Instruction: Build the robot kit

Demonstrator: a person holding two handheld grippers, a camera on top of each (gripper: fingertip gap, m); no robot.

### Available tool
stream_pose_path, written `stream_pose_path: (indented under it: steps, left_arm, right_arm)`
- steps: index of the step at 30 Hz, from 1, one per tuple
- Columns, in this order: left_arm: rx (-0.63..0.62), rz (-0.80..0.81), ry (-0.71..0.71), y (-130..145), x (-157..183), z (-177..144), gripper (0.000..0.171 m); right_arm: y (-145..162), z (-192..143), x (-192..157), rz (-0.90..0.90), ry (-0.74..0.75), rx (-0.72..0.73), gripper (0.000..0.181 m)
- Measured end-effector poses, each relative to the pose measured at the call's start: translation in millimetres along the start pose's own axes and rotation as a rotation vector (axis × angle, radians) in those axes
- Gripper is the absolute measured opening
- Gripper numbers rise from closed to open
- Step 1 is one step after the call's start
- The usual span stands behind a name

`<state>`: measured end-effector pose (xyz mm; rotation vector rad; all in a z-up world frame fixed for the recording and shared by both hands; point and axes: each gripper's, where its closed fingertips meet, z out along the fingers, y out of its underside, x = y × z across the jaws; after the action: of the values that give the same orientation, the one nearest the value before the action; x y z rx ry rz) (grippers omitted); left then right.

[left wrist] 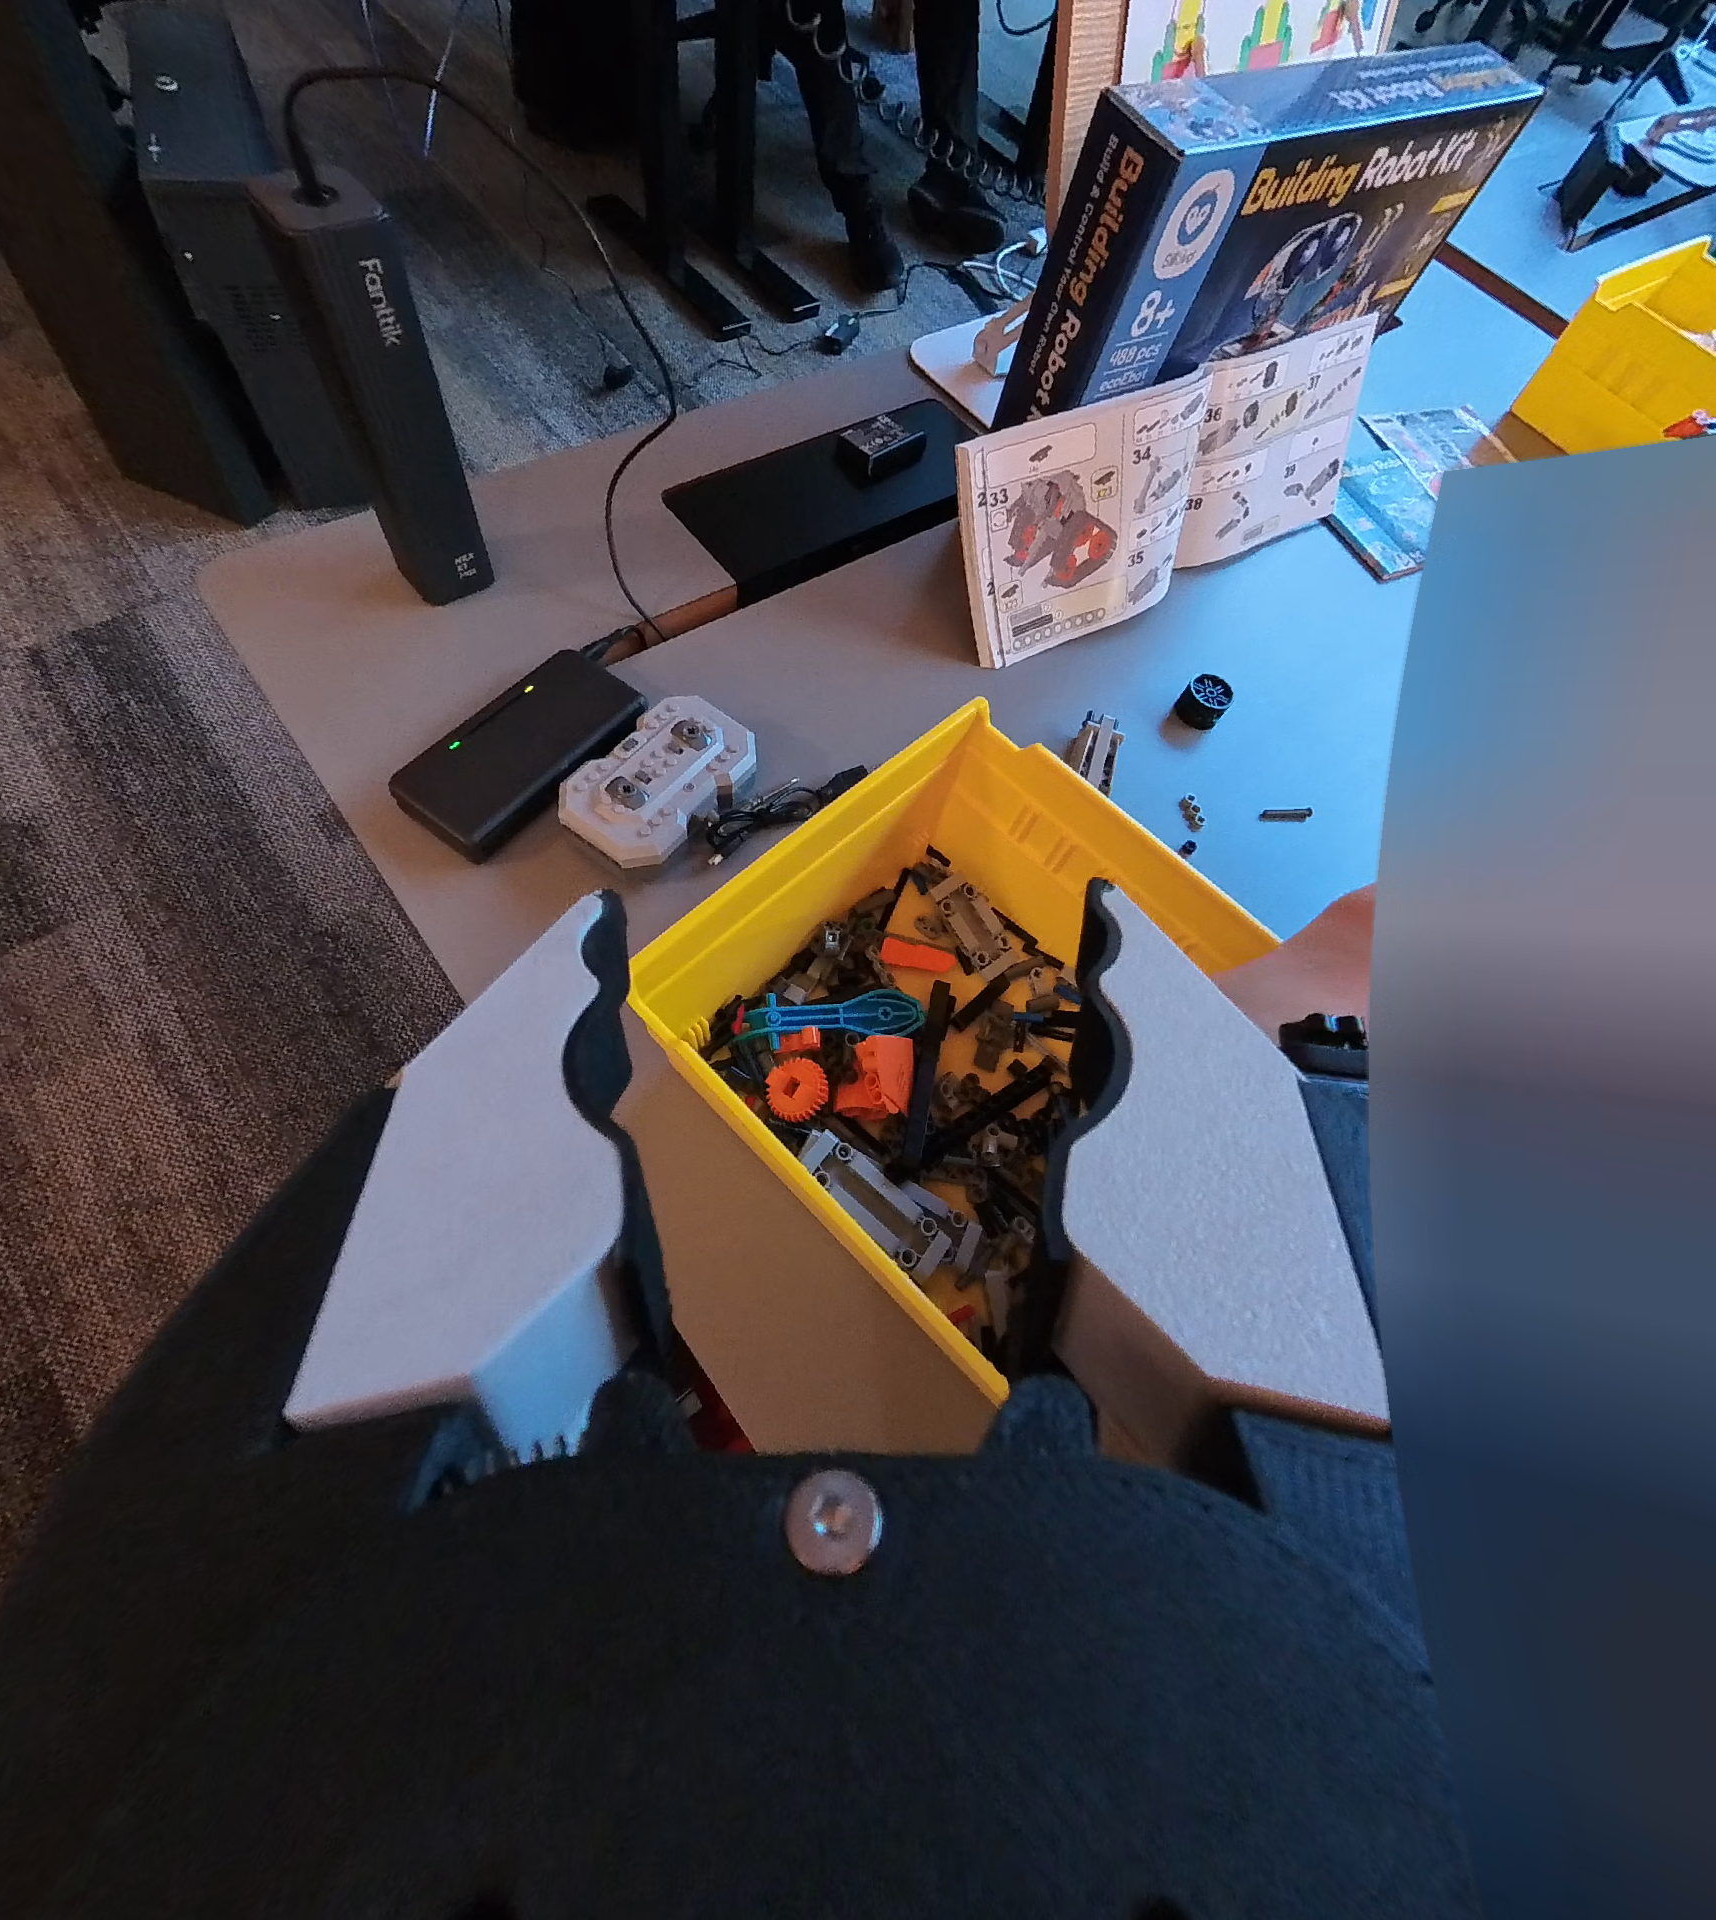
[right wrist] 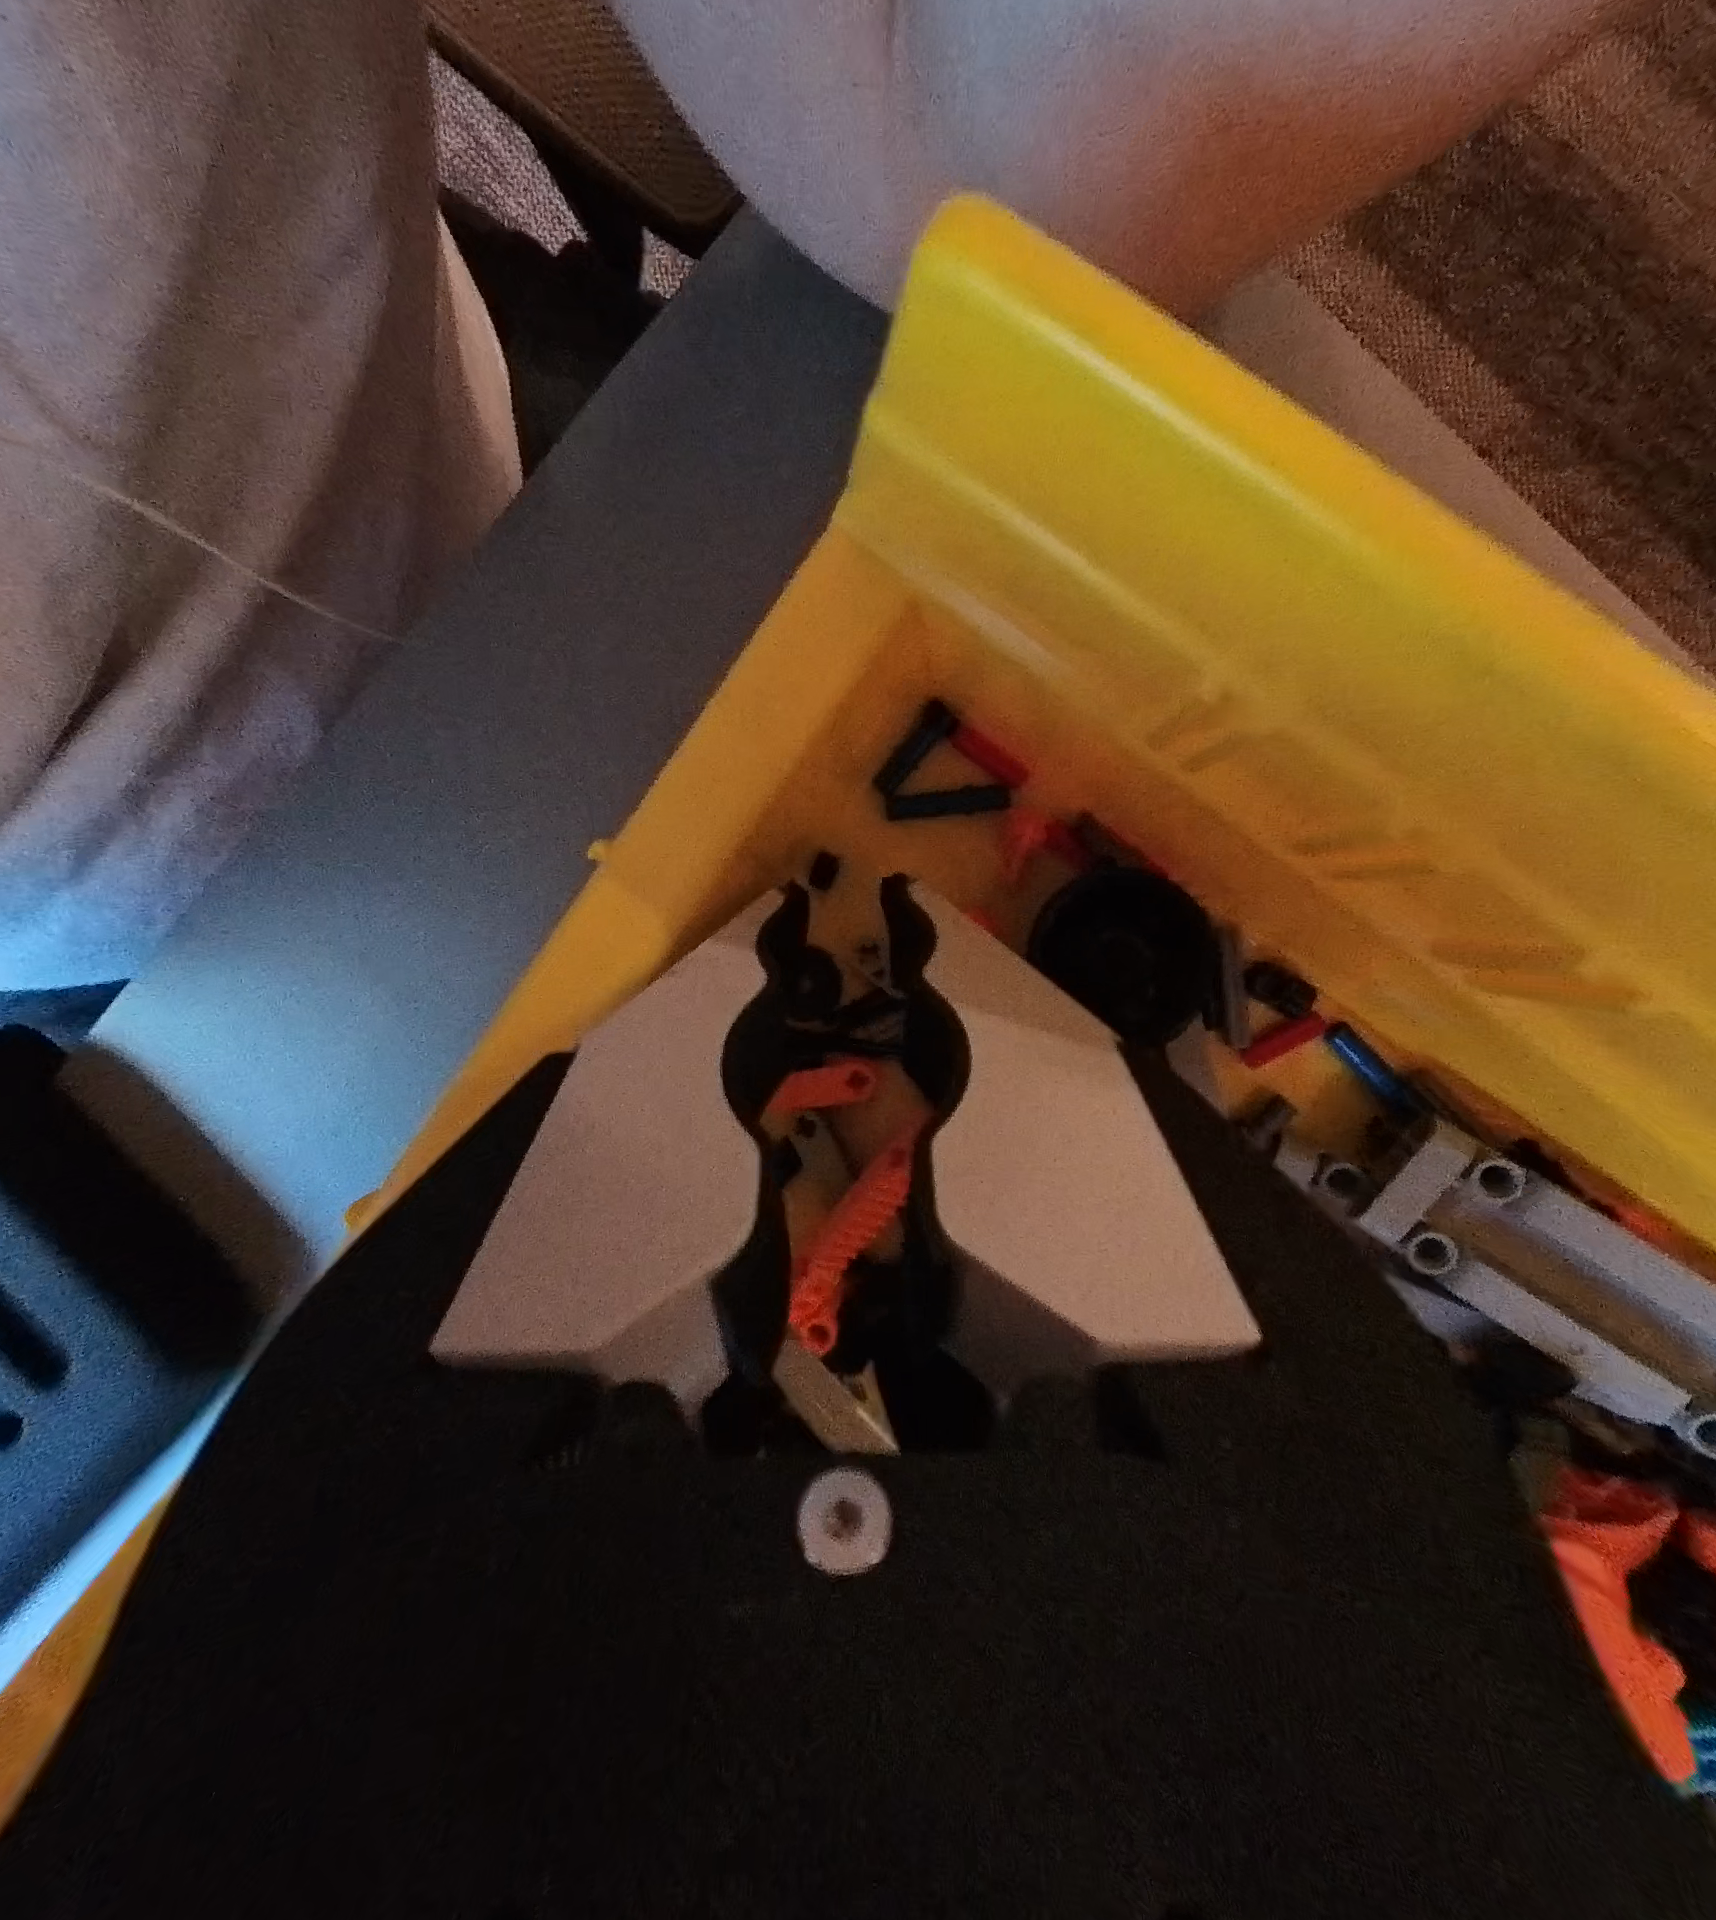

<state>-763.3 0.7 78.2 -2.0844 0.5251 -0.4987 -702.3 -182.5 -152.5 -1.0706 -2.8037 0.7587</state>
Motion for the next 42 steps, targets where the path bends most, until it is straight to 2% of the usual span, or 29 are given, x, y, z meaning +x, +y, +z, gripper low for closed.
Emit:
stream_pose_path:
  steps: [11,14,20,23,27,32,34,38,42]
  left_arm:
    - [-0.015,0.002,-0.001,2.1,0.5,2.3,0.086]
    - [-0.018,0.004,0.000,2.5,1.0,2.7,0.086]
    - [-0.018,0.007,0.003,2.9,1.5,2.0,0.086]
    - [-0.019,0.008,0.004,3.2,1.8,1.6,0.086]
    - [-0.024,0.010,0.003,3.7,2.2,2.4,0.086]
    - [-0.036,0.016,0.001,5.3,2.6,4.3,0.086]
    - [-0.037,0.015,0.000,5.4,2.3,4.7,0.086]
    - [-0.040,0.017,0.001,5.7,2.7,5.1,0.086]
    - [-0.035,0.017,-0.002,5.5,1.2,3.4,0.086]
  right_arm:
    - [-3.4,10.8,1.7,-0.163,-0.013,-0.008,0.008]
    - [-4.9,11.8,1.8,-0.150,-0.017,0.001,0.002]
    - [-1.3,7.8,9.8,-0.058,-0.020,-0.001,0.000]
    - [-7.9,4.6,1.5,-0.023,-0.092,0.055,0.010]
    - [-7.4,5.4,3.8,-0.060,-0.080,0.037,0.015]
    - [-3.1,9.0,2.8,-0.055,-0.086,0.006,0.014]
    - [-3.1,9.7,2.3,-0.051,-0.082,0.008,0.006]
    - [-0.1,3.7,5.9,-0.066,-0.018,-0.013,0.005]
    - [-16.2,-38.0,12.3,-0.111,0.196,0.143,0.003]
